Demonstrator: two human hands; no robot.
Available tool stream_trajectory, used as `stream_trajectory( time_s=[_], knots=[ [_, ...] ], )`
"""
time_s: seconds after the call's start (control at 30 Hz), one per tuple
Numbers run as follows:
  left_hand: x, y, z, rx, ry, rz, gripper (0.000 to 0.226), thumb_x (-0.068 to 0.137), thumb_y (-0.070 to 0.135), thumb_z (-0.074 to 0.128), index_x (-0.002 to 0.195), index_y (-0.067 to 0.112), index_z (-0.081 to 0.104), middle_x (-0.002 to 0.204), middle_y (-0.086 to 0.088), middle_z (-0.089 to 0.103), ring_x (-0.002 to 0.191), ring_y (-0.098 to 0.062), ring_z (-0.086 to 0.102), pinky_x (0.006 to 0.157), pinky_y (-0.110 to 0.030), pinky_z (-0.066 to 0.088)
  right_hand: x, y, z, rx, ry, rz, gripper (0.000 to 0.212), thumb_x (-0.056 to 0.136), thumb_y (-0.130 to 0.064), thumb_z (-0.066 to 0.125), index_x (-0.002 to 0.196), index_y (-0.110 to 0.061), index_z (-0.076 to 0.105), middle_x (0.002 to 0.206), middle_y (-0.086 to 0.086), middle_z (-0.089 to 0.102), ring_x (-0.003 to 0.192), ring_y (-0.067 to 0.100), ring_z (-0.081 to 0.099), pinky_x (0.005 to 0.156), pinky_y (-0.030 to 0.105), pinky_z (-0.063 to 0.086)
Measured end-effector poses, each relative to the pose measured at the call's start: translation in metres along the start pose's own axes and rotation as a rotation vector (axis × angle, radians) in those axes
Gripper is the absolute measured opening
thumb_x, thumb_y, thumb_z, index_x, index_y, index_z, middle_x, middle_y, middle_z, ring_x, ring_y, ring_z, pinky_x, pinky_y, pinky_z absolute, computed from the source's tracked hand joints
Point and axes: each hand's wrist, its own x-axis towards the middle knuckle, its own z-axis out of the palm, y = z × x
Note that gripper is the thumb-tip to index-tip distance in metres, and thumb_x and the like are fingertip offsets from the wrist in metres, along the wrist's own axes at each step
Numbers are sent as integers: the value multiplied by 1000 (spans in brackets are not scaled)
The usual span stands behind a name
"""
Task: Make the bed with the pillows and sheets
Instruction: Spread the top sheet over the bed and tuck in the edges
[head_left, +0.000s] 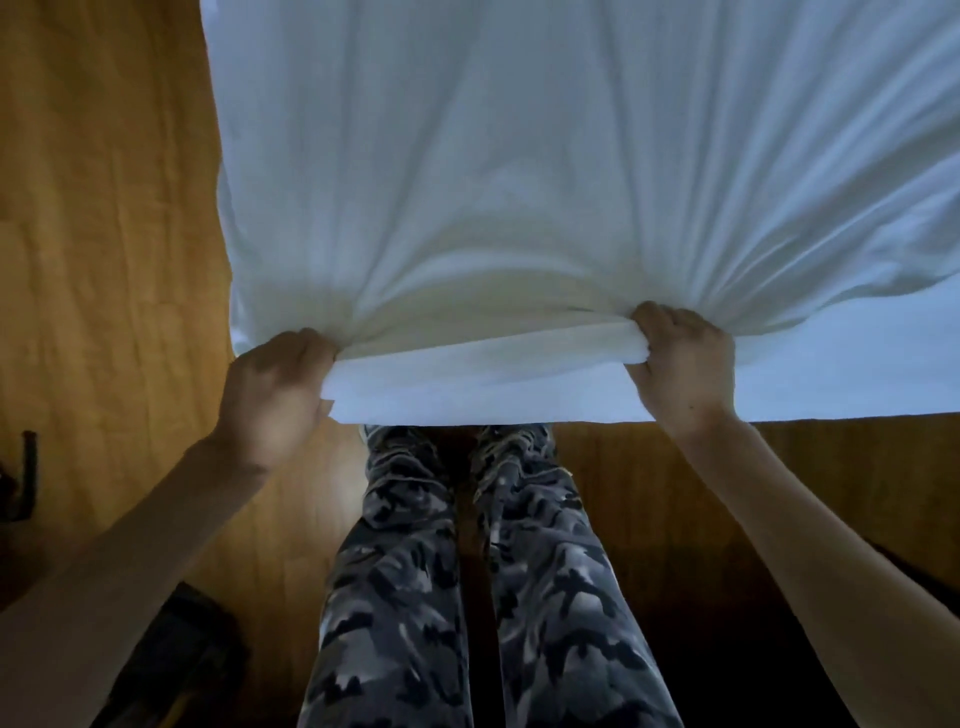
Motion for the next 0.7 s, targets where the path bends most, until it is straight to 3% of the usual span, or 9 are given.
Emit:
stream_trajectory(
  time_s=[0.1, 0.23, 0.33, 0.4, 0.47, 0.57, 0.6, 0.7],
  knots=[
    [-27, 26, 0, -76, 19, 60, 33, 52, -16, 51, 79, 2, 56, 66, -16, 60, 55, -30, 60, 47, -34, 49, -40, -5, -17, 16, -10, 30, 22, 76, -14, 46, 80, -3, 65, 65, 9, 64, 52, 27, 60, 51, 21, 36],
    [-80, 43, 19, -82, -95, 104, 26, 70, -3, 44, 80, 3, 67, 75, -12, 64, 66, -31, 64, 61, -36, 53, -101, -21, -11, 55, -110, 42, 41, 64, -2, 33, 84, -2, 70, 76, 11, 68, 61, 29, 65, 54, 33, 54],
    [-86, 38, 40, -7, -157, -79, 33, 77, 6, 40, 96, 2, 67, 89, -15, 61, 82, -36, 60, 65, -42, 51, -94, -30, 27, 25, -325, 186, 24, 68, -5, 54, 90, -9, 62, 85, 8, 62, 74, 28, 60, 65, 38, 53],
    [-89, 41, 51, -38, -194, -152, 39, 78, 8, 37, 107, -2, 60, 98, -20, 58, 90, -39, 57, 71, -45, 49, -86, -31, 44, 2, -448, 213, 40, 58, -1, 70, 96, -10, 59, 93, 8, 58, 85, 28, 57, 74, 41, 54],
    [-99, 50, 58, -124, -195, -30, 41, 82, 6, 38, 117, -5, 56, 109, -21, 56, 98, -40, 56, 85, -43, 44, -87, -31, 45, 19, -497, 65, 49, 57, -6, 76, 104, -9, 60, 101, 8, 58, 94, 27, 56, 84, 40, 54],
    [-120, 62, 52, -206, -423, 363, 42, 79, 14, 45, 114, 3, 66, 107, -14, 62, 102, -31, 54, 94, -40, 42, -114, -38, 42, 78, -647, -296, 39, 78, -31, 70, 110, -12, 60, 107, 5, 58, 101, 24, 54, 90, 36, 46],
    [-122, 65, 49, -201, -513, 414, 40, 78, 20, 47, 111, 8, 67, 104, -10, 63, 100, -28, 55, 92, -38, 46, -122, -43, 42, 70, -749, -370, 35, 83, -35, 65, 111, -14, 59, 111, 6, 58, 103, 25, 55, 91, 36, 46],
    [-118, 65, 57, -209, -684, 182, 30, 75, 32, 62, 102, 20, 65, 98, -2, 61, 88, -22, 61, 69, -28, 53, -131, -56, 50, -24, -1013, -358, 46, 90, -34, 55, 131, -15, 49, 145, 13, 40, 130, 31, 42, 103, 42, 43]
  ],
)
